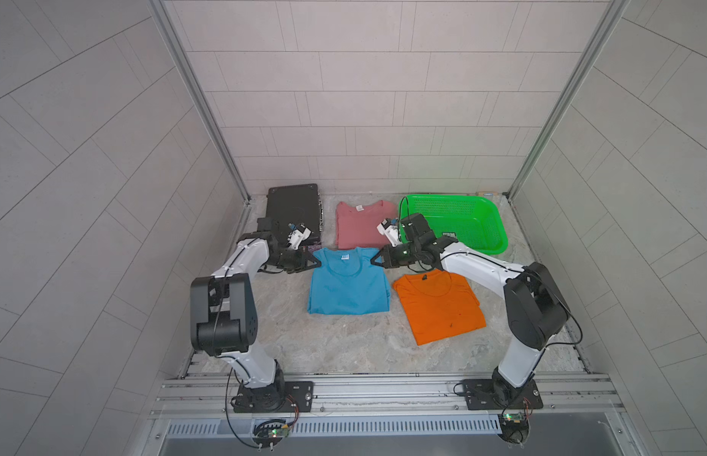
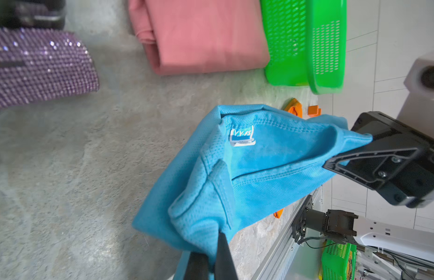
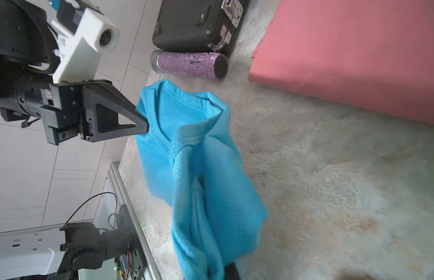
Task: Put the folded t-shirts into the basket
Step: Pick up the T-shirt from the center of the board, then place the T-shirt in the bin.
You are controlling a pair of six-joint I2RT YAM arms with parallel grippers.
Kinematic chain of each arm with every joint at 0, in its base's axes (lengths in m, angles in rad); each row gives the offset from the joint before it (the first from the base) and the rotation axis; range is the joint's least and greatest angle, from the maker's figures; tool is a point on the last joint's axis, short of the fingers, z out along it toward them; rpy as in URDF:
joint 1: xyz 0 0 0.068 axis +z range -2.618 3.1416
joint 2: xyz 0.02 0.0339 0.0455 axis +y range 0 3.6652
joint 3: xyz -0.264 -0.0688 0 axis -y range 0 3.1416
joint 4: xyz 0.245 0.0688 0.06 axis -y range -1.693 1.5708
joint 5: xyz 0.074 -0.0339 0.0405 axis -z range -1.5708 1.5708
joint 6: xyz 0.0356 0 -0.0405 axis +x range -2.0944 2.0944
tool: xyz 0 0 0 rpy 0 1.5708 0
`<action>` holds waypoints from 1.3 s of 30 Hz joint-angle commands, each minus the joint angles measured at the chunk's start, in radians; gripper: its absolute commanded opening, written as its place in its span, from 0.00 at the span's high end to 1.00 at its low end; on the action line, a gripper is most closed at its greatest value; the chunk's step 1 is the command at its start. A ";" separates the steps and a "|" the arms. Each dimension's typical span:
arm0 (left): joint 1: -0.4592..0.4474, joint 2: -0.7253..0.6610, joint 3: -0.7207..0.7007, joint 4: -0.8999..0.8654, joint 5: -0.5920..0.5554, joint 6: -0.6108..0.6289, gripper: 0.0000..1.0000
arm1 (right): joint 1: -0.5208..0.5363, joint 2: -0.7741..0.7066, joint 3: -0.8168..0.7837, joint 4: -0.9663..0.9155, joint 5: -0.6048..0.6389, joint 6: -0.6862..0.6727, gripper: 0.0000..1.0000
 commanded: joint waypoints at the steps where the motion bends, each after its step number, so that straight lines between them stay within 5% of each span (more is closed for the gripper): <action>1: -0.006 -0.014 0.009 -0.033 0.056 0.023 1.00 | -0.015 -0.042 -0.026 -0.006 0.009 -0.012 1.00; 9: -0.035 -0.078 0.045 0.000 0.105 -0.040 1.00 | -0.078 -0.122 -0.053 -0.014 0.004 0.011 1.00; 22: -0.290 -0.084 0.226 0.093 0.043 -0.246 1.00 | -0.312 -0.321 -0.051 -0.164 -0.053 -0.039 1.00; 30: -0.433 0.042 0.478 0.194 -0.035 -0.346 1.00 | -0.512 -0.393 0.012 -0.217 -0.148 -0.079 1.00; 39: -0.548 0.335 0.857 0.192 -0.050 -0.414 1.00 | -0.670 -0.279 0.160 -0.285 -0.237 -0.091 1.00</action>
